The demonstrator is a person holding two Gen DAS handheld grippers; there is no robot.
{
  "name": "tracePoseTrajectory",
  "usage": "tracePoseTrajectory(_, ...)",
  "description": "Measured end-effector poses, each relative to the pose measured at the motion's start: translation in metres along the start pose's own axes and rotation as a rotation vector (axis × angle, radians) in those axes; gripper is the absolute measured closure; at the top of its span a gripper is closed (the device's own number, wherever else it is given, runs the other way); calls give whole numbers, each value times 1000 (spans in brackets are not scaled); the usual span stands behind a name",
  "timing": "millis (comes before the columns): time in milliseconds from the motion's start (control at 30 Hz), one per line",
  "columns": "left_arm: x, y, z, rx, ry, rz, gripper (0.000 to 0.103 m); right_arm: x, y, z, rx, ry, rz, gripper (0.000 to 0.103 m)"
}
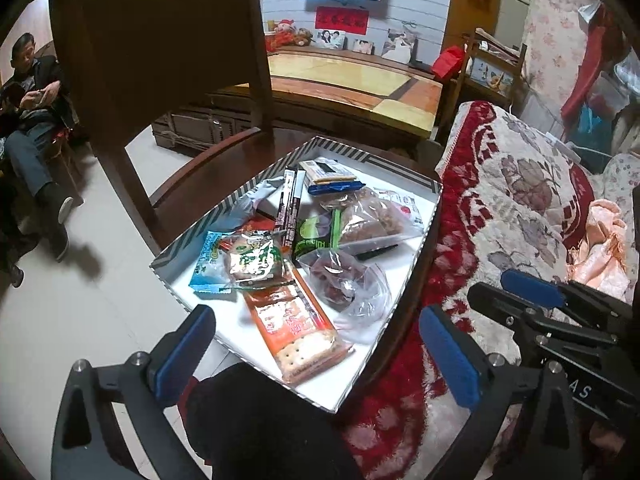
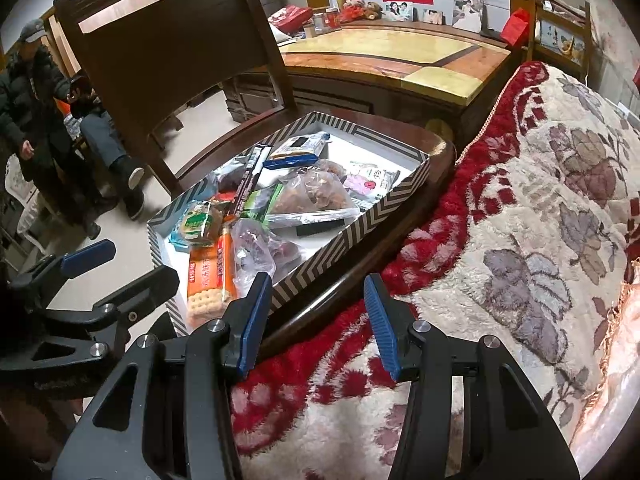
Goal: Organize snacks
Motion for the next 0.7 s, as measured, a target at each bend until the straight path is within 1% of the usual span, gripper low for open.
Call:
tracePoseTrajectory(267, -4, 0, 2, -6, -8, -7, 0, 1, 0, -3, 4, 6, 0, 55)
tracePoseTrajectory(700, -6, -3, -1, 12, -11, -9, 0, -3, -5, -5, 11, 11, -13, 55)
Point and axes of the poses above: each gripper's, at about its wrist camera, not at the fingertips, and y roughly against the way its jaws point, z to its right, x to its top, the point moved 9 cm from there along -y, roughly the way its jaws point, and after that the axes turned 2 degrees about x, right-handed, at the moved point
